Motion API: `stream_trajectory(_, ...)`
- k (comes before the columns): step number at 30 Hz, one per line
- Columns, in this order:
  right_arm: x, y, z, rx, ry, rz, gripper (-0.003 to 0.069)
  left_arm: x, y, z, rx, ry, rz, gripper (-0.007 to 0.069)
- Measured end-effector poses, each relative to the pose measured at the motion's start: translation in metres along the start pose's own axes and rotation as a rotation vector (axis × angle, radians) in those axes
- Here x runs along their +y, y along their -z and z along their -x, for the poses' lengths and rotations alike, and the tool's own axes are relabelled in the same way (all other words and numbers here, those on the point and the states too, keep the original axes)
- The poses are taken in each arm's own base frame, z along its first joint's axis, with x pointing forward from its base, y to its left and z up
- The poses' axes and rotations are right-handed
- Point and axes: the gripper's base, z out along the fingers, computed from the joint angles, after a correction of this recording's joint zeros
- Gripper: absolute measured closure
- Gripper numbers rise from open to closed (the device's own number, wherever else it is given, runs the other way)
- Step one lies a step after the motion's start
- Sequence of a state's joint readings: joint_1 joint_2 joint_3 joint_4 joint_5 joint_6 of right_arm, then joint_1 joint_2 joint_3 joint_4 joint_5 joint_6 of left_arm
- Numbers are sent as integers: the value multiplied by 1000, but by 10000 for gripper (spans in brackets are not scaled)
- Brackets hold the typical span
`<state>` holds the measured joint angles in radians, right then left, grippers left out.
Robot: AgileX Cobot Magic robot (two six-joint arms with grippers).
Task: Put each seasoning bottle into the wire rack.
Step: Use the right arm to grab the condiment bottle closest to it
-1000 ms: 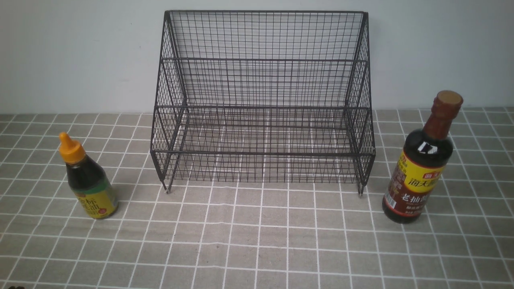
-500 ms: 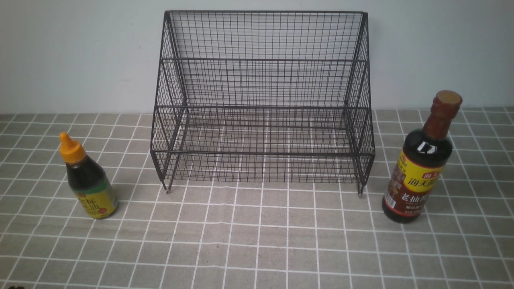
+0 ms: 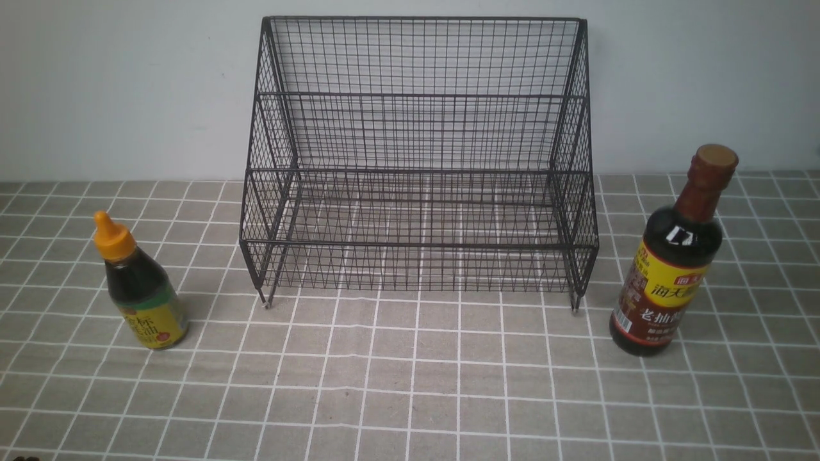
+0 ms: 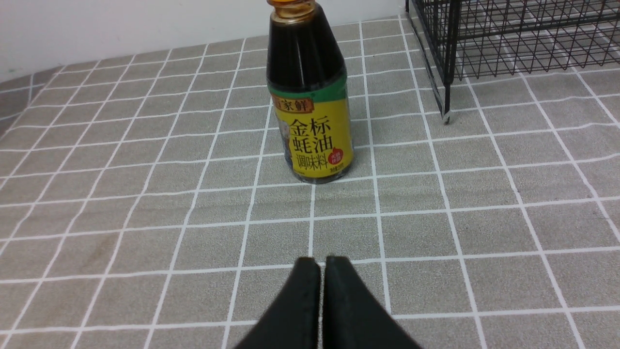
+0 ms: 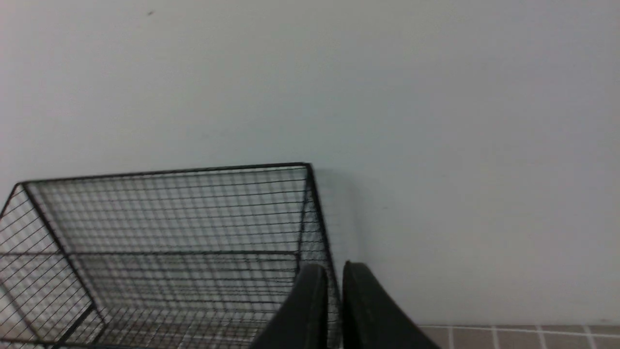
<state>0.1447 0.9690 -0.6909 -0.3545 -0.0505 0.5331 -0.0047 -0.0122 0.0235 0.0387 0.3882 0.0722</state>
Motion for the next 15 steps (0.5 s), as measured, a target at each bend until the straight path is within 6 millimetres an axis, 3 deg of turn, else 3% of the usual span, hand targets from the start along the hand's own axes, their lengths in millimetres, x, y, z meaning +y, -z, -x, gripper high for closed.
stream_trajectory(6, 11, -29, -15, -1, 39, 105, 446, 0, 0, 0, 0, 0, 0, 631)
stream_trajectory(7, 10, -36, -21, 18, 37, 108, 364, 0, 0, 0, 0, 0, 0, 631)
stream_trajectory(8, 10, -37, -22, 22, 37, 108, 364, 0, 0, 0, 0, 0, 0, 631)
stream_trajectory(10, 8, -47, -33, 65, 48, 103, 258, 0, 0, 0, 0, 0, 0, 631)
stream_trajectory(15, 5, -59, -49, 127, 93, 97, 141, 0, 0, 0, 0, 0, 0, 631)
